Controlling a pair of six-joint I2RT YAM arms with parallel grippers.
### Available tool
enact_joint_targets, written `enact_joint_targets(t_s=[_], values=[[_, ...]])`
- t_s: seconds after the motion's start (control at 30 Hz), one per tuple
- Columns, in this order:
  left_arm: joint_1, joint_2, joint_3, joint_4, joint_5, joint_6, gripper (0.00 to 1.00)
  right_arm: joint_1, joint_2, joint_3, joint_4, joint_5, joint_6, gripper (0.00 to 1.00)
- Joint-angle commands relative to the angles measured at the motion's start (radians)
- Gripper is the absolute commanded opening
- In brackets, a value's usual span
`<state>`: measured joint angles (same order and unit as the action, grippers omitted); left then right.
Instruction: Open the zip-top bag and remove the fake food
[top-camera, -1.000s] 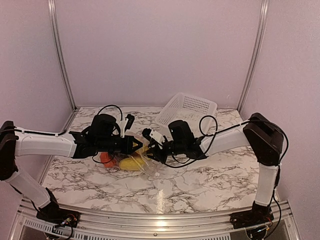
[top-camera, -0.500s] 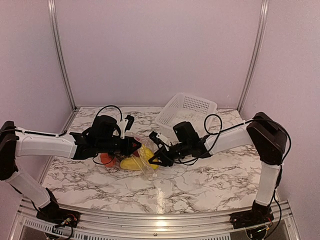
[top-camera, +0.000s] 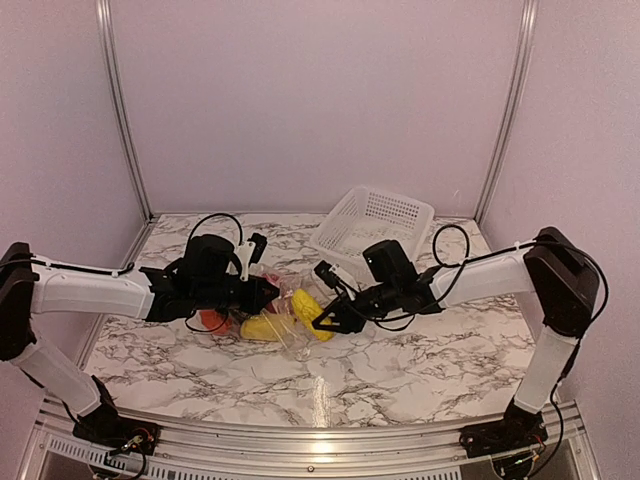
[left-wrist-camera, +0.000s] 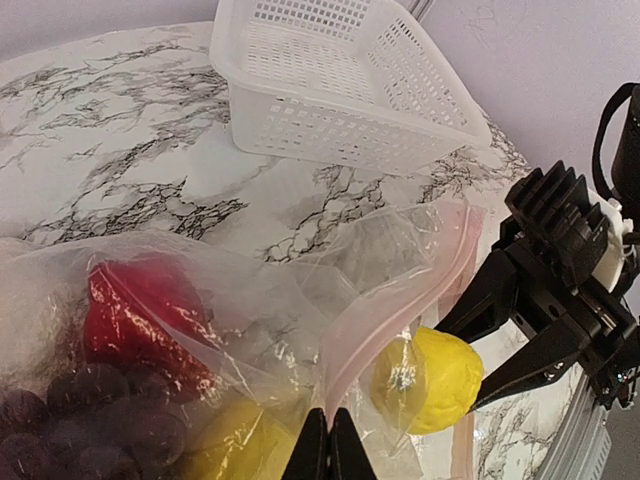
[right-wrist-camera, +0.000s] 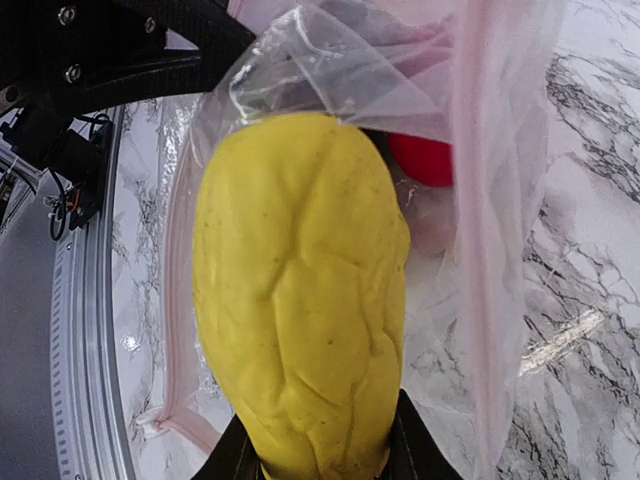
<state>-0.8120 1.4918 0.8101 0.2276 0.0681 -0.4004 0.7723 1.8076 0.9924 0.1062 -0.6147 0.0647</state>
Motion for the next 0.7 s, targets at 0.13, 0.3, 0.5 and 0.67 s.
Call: enact_joint_targets(t_s=[0.13,0.3,0.5,0.67], values=[[-0.009,0.021,-0.010,-0.005,-0.012,0.015,0.00,-0.081,-0.171,-0.036,0.048,0.053,0.055,0.12],[-0.012,0.028,-0.002,0.006,-0.005,0.010,0.00,-0.161,-0.207,0.005,0.080,0.053,0.076,0.13],[-0.010,0.018,0.010,0.006,-0.002,-0.010,0.00,-0.254,-0.124,0.174,-0.012,0.167,0.021,0.13],[-0.010,0.017,0.025,0.021,0.032,-0.029,0.00,-0.273,0.019,0.356,-0.160,0.339,-0.074,0.14]])
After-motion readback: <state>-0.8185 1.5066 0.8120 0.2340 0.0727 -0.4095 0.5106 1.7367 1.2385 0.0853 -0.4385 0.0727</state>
